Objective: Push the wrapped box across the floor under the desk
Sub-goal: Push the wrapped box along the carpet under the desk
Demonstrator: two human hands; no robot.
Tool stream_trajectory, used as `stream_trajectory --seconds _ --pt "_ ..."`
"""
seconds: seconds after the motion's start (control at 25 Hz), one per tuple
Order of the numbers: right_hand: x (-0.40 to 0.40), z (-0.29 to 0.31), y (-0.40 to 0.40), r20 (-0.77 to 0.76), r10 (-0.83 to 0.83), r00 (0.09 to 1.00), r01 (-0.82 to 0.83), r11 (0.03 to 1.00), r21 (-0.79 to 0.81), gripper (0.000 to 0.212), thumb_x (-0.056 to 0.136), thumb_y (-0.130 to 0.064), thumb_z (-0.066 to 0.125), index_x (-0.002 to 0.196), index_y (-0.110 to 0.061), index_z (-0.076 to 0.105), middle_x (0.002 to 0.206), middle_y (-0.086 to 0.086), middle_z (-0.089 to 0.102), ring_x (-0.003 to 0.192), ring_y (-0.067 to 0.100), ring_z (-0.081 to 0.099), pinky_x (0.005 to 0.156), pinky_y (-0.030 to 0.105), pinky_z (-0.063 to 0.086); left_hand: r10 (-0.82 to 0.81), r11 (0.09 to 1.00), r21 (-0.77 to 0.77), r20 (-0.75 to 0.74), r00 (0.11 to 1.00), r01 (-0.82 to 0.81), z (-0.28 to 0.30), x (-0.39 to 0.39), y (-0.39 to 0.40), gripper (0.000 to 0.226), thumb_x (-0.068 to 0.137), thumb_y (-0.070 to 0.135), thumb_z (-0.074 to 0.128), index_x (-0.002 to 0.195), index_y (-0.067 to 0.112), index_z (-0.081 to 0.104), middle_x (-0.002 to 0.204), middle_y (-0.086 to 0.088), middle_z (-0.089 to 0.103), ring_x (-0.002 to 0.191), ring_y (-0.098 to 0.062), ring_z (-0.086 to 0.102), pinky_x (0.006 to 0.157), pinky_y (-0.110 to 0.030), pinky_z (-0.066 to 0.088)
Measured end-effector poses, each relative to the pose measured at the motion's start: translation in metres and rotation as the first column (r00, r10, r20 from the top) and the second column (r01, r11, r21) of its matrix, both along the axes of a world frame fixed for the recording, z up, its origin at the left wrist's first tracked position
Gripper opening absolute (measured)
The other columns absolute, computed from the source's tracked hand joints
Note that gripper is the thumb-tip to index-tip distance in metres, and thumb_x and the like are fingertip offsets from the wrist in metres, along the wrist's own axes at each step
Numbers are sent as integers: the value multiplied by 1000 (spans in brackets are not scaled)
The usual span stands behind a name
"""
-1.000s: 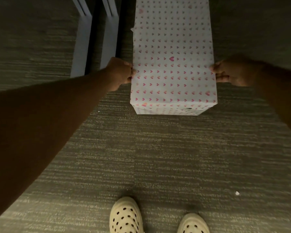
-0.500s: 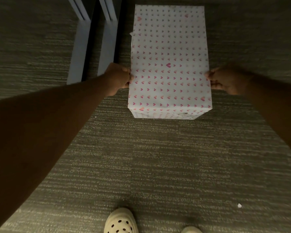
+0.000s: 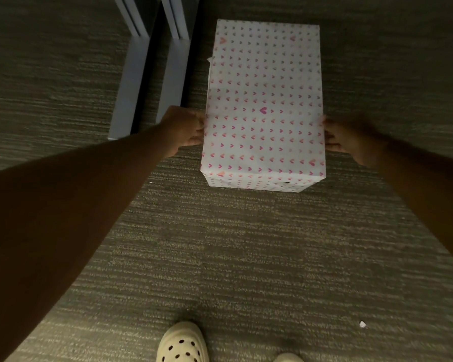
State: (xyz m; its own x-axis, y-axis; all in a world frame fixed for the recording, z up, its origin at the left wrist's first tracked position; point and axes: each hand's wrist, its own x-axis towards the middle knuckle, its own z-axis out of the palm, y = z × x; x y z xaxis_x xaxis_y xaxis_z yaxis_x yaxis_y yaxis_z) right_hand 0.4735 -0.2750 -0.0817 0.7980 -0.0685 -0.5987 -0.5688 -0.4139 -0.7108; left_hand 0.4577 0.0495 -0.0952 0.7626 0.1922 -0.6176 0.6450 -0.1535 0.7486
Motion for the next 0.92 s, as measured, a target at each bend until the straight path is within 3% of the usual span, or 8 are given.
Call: stream_trajectory --seconds 0.08,0.2,0.48,0.72,0.92 --pt "-3 8 -1 13 -14 1000 14 1000 10 39 100 -35 46 129 -11 53 130 13 62 107 21 62 93 37 50 81 993 -81 -26 996 -83 7 -6 5 18 98 12 49 96 15 67 114 -8 69 95 -20 69 77 -37 59" --pt "-12 13 -3 -2 -35 999 35 999 -5 42 100 -38 46 131 -11 53 130 14 61 115 26 61 94 37 51 165 973 -152 -77 983 -175 2 -22 10 14 96 12 53 95 15 66 109 -10 72 93 -21 72 75 -36 60" --pt "-46 1 -3 -92 -60 994 67 995 77 10 96 -31 56 95 -22 59 100 1 67 87 13 66 68 25 53 154 982 -94 -120 981 -166 -24 -54 -4 16 86 13 68 102 10 67 103 -5 73 85 -17 72 58 -28 57" --pt "-58 -11 -1 -76 -155 985 163 981 107 12 90 -26 64 94 -16 61 97 2 69 92 17 66 70 27 54 160 984 -68 -99 982 -167 -24 -54 -7 10 81 11 74 88 11 66 99 -6 71 82 -18 71 54 -29 58" --pt "-50 -12 2 -50 -170 984 171 985 21 9 89 -25 66 86 -18 60 92 1 67 89 17 65 71 29 55 172 983 -55 -59 983 -176 -16 -46 -13 36 82 8 73 116 2 62 111 -12 69 88 -24 71 50 -30 59"
